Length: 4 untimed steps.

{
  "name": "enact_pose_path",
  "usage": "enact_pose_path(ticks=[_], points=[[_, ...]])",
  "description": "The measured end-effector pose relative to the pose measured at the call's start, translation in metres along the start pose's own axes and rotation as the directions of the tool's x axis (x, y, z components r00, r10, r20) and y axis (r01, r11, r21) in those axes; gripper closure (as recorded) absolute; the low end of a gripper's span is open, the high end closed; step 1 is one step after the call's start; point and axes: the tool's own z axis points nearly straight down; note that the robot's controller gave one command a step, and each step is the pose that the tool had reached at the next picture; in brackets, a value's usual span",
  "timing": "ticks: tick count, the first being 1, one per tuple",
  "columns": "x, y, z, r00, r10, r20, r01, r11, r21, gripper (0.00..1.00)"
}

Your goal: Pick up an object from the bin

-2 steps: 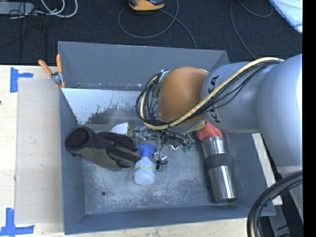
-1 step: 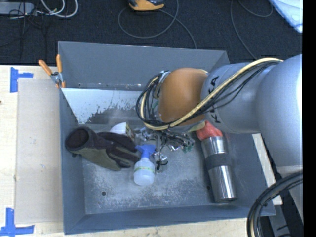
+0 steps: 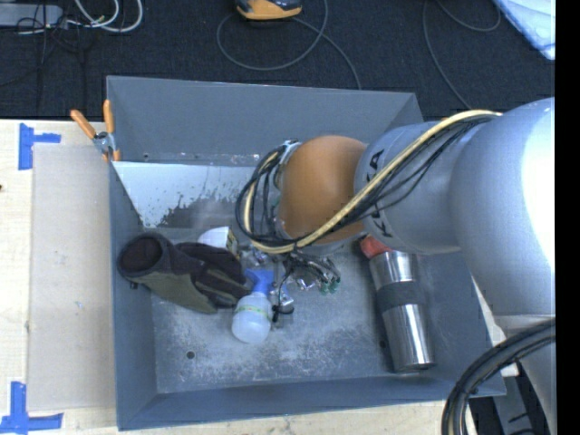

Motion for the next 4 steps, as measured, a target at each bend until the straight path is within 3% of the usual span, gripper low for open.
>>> enact_pose_path(ticks=[1, 3, 4], points=[[-0.019, 0.007, 0.001, 0.697, -0.717, 0.004, 0.717, 0.697, 0.001, 1.00], [-0.021, 0.016, 0.002, 0.701, -0.713, 0.004, 0.713, 0.701, -0.001, 1.00], [-0.013, 0.022, 0.002, 0.706, -0.708, 0.004, 0.708, 0.706, -0.003, 1.00]])
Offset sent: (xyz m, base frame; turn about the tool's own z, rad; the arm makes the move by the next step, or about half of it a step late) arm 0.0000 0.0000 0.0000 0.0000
